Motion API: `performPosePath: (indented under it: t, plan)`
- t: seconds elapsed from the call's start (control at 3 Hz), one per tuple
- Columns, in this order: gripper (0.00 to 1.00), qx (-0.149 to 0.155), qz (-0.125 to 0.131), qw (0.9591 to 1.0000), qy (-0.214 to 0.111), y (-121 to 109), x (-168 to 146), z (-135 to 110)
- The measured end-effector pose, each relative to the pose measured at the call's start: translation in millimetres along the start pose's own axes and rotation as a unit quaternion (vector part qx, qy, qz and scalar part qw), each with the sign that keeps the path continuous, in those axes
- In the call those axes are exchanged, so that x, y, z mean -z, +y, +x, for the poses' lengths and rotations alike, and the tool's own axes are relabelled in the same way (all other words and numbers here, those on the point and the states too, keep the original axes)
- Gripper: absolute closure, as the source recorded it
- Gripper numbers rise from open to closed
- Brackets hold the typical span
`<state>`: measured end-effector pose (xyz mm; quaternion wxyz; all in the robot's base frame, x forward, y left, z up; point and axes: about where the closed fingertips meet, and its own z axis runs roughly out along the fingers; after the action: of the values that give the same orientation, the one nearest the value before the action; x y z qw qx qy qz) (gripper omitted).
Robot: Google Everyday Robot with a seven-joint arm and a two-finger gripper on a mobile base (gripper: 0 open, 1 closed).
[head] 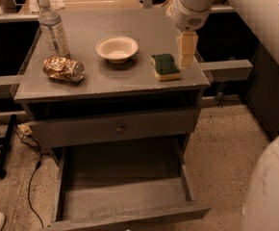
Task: Place sponge into middle drawer
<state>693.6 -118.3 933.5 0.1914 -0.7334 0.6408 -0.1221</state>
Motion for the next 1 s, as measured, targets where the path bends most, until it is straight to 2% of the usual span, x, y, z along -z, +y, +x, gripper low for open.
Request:
performPosePath:
  t: [0.33, 0.67, 1.0]
  plan:
    - [0.0, 0.012, -0.004, 0.9999, -0.001, -12.6, -14.5, -0.4]
    - [0.0, 0.037, -0.039, 0.9985, -0.006, -10.1, -37.6, -5.2]
    - [0.0, 0.066, -0.077, 0.9948, -0.007, -3.1, -53.8, -4.0]
